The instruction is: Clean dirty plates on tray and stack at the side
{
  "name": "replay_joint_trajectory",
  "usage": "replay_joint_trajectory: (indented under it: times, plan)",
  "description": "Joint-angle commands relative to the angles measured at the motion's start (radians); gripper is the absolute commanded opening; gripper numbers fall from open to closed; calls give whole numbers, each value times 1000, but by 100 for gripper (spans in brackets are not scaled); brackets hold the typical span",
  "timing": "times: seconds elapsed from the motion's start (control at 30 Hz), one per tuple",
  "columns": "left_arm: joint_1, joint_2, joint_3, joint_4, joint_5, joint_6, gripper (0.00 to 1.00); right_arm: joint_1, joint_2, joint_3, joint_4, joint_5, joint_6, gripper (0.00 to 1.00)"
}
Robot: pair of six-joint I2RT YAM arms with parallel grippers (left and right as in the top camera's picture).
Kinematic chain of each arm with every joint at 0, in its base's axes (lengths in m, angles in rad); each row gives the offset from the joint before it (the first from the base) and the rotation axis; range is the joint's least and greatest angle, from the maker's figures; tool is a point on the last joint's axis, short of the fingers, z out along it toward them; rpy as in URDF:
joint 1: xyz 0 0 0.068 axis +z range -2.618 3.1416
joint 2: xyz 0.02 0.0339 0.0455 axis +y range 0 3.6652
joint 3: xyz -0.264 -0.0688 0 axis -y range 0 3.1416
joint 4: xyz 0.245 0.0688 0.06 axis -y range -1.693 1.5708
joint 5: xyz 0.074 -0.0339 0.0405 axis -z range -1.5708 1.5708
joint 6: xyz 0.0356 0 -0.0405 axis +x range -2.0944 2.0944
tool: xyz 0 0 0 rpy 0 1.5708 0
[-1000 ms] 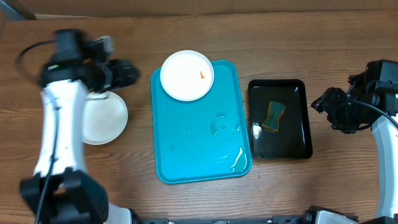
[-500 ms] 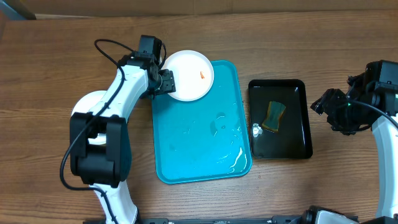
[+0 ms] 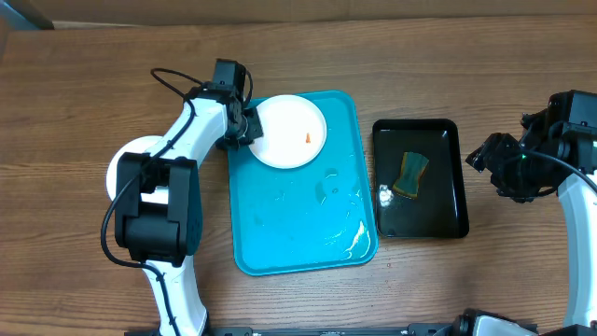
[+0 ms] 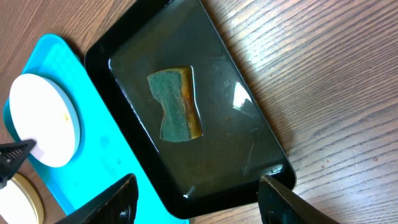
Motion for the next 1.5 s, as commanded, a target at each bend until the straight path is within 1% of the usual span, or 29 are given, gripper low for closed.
replay_joint_trajectory:
  times: [0.0, 0.07, 0.2, 0.3, 0.33, 0.4, 0.47, 0.57, 0.67, 0.73, 0.83, 0.87, 0.93, 0.97, 1.03, 1.07, 1.1, 1.13, 1.23, 1.27, 1.3, 1.37, 1.4, 1.43, 1.47]
  plan:
    - [2, -16, 7, -60, 53, 42, 4, -2, -1, 10, 5, -2, -19, 63]
    - [2, -41, 16, -118, 61, 42, 4, 1, -1, 10, 10, -2, -42, 63]
    - [-17, -111, 18, -278, 61, 41, 4, 46, 0, 10, 14, -48, -137, 63]
    - [-36, -127, 17, -382, 52, 40, 4, 119, 4, 7, 13, -33, -136, 63]
    - [-43, -127, 15, -404, 48, 35, 4, 143, 8, 4, 14, -22, -130, 66]
    - [-58, -124, -1, -414, 46, 17, 4, 198, 20, -8, 19, 23, -105, 66]
    - [-72, -124, -29, -407, 46, 1, 4, 254, 40, -35, 46, 110, -51, 65]
    - [-90, -124, -85, -397, 39, -31, 4, 316, 81, -99, 142, 159, -17, 61]
    - [-110, -124, -139, -389, 37, -55, 4, 345, 136, -161, 243, 180, 13, 53]
    - [-121, -124, -172, -384, 35, -66, 4, 348, 177, -196, 303, 187, 33, 51]
    - [-135, -124, -216, -371, 37, -96, 4, 348, 249, -235, 408, 188, 26, 43]
    - [-140, -124, -228, -364, 37, -99, 4, 348, 270, -239, 426, 188, 23, 41]
    - [-148, -124, -251, -346, 44, -102, 4, 349, 314, -239, 448, 187, 25, 32]
    - [-153, -124, -261, -340, 53, -102, 4, 349, 331, -239, 458, 186, 29, 31]
    - [-166, -124, -280, -332, 70, -102, 4, 351, 369, -240, 487, 185, 27, 25]
    - [-173, -124, -282, -332, 70, -102, 4, 351, 380, -240, 495, 183, 27, 18]
    - [-182, -124, -282, -328, 70, -102, 4, 351, 393, -240, 504, 183, 27, 9]
    - [-188, -124, -282, -324, 69, -102, 4, 351, 400, -240, 508, 183, 27, 4]
    - [-202, -124, -282, -320, 69, -102, 4, 349, 409, -235, 490, 193, 34, 4]
    - [-207, -124, -282, -320, 69, -102, 4, 346, 402, -217, 454, 191, 56, 4]
    - [-214, -124, -282, -319, 66, -102, 4, 345, 388, -169, 378, 191, 61, 4]
    - [-214, -124, -282, -311, 66, -102, 4, 345, 366, -114, 306, 193, 57, 5]
    - [-214, -124, -282, -308, 66, -102, 4, 346, 354, -89, 273, 194, 53, 18]
    - [-214, -124, -282, -306, 66, -102, 4, 346, 344, -74, 252, 195, 53, 27]
    - [-214, -124, -282, -306, 66, -103, 4, 346, 335, -65, 238, 193, 53, 35]
